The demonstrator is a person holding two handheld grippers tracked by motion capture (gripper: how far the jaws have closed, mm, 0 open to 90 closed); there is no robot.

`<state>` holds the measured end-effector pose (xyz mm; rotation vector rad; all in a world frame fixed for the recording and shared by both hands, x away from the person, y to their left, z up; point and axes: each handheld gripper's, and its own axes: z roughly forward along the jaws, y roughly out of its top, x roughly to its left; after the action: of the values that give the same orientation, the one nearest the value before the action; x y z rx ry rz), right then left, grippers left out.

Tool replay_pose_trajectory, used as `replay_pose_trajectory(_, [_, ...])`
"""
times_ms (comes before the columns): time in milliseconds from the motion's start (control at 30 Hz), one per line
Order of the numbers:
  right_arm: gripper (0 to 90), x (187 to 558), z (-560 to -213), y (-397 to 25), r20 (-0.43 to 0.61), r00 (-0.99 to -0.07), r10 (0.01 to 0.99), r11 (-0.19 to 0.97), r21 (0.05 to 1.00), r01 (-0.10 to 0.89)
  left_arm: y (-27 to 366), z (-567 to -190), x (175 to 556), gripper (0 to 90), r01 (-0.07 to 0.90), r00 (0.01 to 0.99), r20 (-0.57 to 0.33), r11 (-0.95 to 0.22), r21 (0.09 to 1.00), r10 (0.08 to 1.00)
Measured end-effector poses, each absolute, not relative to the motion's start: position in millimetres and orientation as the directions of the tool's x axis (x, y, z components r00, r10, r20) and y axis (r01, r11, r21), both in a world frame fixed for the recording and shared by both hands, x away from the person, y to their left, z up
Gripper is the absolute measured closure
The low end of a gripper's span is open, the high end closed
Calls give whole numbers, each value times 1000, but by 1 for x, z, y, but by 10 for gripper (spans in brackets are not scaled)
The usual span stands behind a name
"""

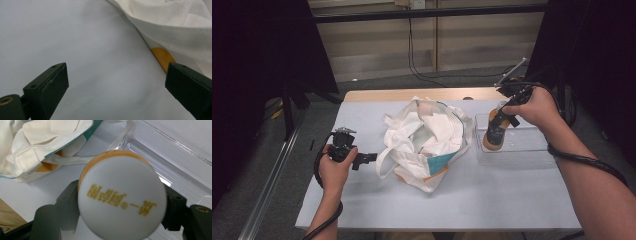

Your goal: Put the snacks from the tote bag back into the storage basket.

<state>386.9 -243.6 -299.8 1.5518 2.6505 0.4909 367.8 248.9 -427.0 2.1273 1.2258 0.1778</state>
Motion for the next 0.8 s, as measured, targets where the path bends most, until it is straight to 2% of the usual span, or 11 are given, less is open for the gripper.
replay_pose_trajectory(800, [302, 384, -313, -237, 138, -508, 851, 463, 261, 847, 249, -427, 368, 48, 720, 549, -204, -334, 608, 811])
